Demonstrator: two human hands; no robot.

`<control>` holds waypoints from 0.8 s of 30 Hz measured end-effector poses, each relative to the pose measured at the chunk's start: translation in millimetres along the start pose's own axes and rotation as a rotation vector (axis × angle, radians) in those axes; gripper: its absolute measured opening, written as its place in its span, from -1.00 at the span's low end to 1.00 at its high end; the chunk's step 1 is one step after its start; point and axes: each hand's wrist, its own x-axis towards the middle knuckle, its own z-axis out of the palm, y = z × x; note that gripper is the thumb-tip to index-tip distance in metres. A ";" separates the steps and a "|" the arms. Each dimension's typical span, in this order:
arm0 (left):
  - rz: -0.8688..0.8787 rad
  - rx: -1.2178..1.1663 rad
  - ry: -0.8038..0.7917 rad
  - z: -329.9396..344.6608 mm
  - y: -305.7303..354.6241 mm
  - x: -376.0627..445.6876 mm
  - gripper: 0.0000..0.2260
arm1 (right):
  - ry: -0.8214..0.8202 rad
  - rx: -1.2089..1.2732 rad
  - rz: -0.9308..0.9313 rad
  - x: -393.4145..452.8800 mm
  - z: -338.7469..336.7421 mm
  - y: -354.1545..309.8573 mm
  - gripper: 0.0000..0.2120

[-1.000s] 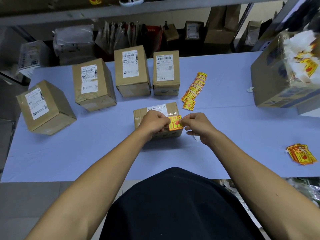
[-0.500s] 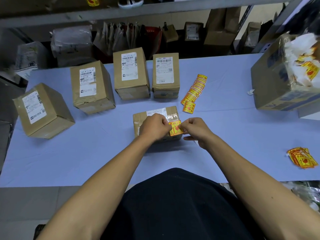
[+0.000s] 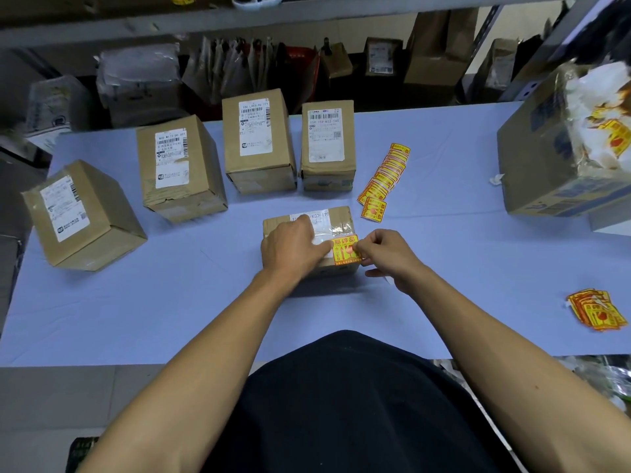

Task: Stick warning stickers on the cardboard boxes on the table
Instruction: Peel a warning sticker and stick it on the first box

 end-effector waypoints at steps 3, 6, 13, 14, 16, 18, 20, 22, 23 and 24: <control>0.168 0.105 0.100 7.7 -15.7 -7.8 -0.51 | 0.049 -0.025 0.004 2.0 7.9 -2.2 -0.63; 0.172 0.098 0.000 17.7 -27.1 -13.0 -0.41 | 0.063 -0.120 -0.057 1.4 21.1 -3.9 -0.43; 0.180 -0.003 -0.038 30.1 -38.4 -15.8 -0.41 | -0.059 -0.078 -0.207 -13.7 26.6 17.2 -0.59; 0.184 -0.016 -0.036 29.2 -39.4 -15.5 -0.41 | -0.086 -0.067 -0.191 -14.0 24.5 19.4 -0.56; 0.193 -0.095 -0.025 26.3 -41.5 -15.4 -0.44 | -0.104 -0.056 -0.162 -10.4 21.3 21.4 -0.41; 0.171 -0.249 0.026 22.1 -45.6 -14.9 -0.47 | -0.085 -0.044 -0.133 -5.9 18.7 16.9 -0.31; 0.076 -0.388 0.098 19.0 -52.0 -12.4 -0.49 | -0.052 0.003 -0.094 -0.4 16.8 7.9 -0.29; -0.086 -0.527 0.103 16.6 -57.8 -8.8 -0.43 | -0.023 0.040 -0.073 6.0 16.7 -1.3 -0.29; -0.177 -0.607 0.080 15.8 -60.4 -6.3 -0.37 | -0.019 0.052 -0.066 9.6 17.9 -4.9 -0.29; -0.274 -0.694 0.047 15.0 -62.2 -3.9 -0.32 | -0.026 0.056 -0.057 13.4 20.0 -7.6 -0.28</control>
